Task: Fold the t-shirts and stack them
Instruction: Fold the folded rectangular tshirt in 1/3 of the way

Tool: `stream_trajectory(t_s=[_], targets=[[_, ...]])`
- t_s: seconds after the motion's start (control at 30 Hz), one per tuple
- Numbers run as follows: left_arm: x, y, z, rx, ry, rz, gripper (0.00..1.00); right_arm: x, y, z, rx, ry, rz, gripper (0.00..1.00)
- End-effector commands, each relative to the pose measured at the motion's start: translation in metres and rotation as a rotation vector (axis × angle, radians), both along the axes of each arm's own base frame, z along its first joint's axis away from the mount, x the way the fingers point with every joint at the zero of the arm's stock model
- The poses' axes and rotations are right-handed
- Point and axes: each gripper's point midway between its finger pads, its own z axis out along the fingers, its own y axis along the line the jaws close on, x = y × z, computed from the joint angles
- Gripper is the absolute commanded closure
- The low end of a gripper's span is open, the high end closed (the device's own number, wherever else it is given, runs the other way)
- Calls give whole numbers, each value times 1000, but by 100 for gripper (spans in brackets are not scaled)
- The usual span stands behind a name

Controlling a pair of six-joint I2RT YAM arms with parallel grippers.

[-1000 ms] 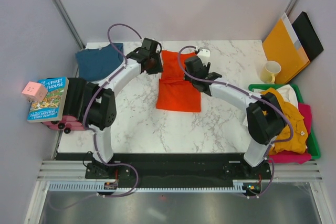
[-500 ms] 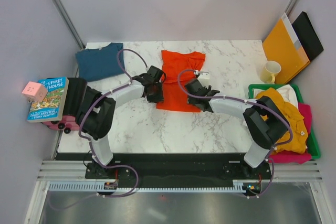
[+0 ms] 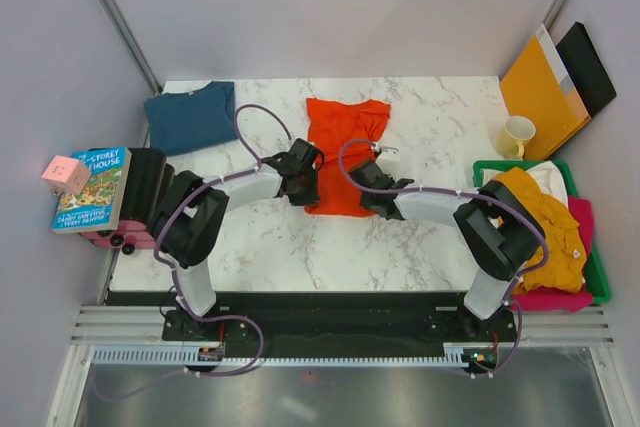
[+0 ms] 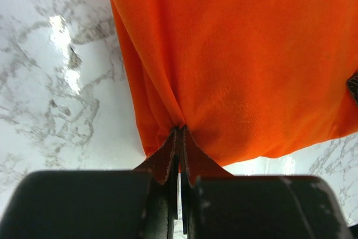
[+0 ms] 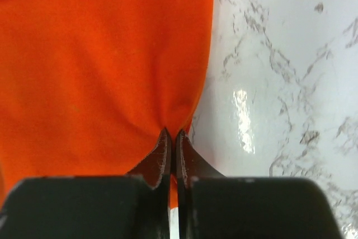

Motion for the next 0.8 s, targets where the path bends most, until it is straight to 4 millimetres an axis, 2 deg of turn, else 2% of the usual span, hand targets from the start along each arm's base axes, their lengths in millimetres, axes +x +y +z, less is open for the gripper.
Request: stream_trajectory(t_s=[0.0, 0.07, 0.1, 0.13, 0.2, 0.23, 0.33, 0.43, 0.5, 0.53, 0.57, 0.6, 0.67, 0.7, 0.77], targets=[[-40, 1, -15, -6, 101, -16, 98, -53, -20, -28, -59, 174, 1, 100], [-54, 4, -20, 0, 123, -23, 98, -66, -21, -30, -64, 191, 5, 100], [-58, 4, -15, -7, 118, -27, 98, -70, -20, -26, -57, 188, 5, 100], [-67, 8, -19, 2, 134, -27, 98, -82, -20, -28, -66, 204, 13, 100], [-76, 8, -13, -9, 128, -37, 98, -91, -18, -22, -61, 194, 13, 100], [-84, 12, -14, 1, 146, -40, 98, -104, -20, -24, -78, 213, 29, 100], [-104, 18, -9, 5, 164, -49, 98, -126, -20, -20, -73, 225, 30, 100], [-124, 22, -2, -10, 177, -59, 98, -141, -24, -14, -62, 228, 24, 99], [-134, 22, 3, -18, 174, -66, 98, -141, -25, -4, -45, 205, 23, 93], [-137, 21, 6, -27, 164, -72, 98, -134, -24, 5, -40, 167, 20, 83], [-136, 17, 18, -52, 133, -86, 98, -128, -21, 16, -28, 132, 28, 75], [-135, 15, 24, -61, 109, -91, 98, -117, -12, 32, -16, 83, 50, 62], [-125, 5, 49, -107, 32, -109, 91, -100, -5, 53, -33, 18, 67, 46], [-119, 4, 58, -113, -3, -105, 87, -88, 8, 75, -30, -25, 104, 38], [-107, -2, 87, -154, -86, -105, 80, -74, 20, 86, -51, -52, 128, 36]])
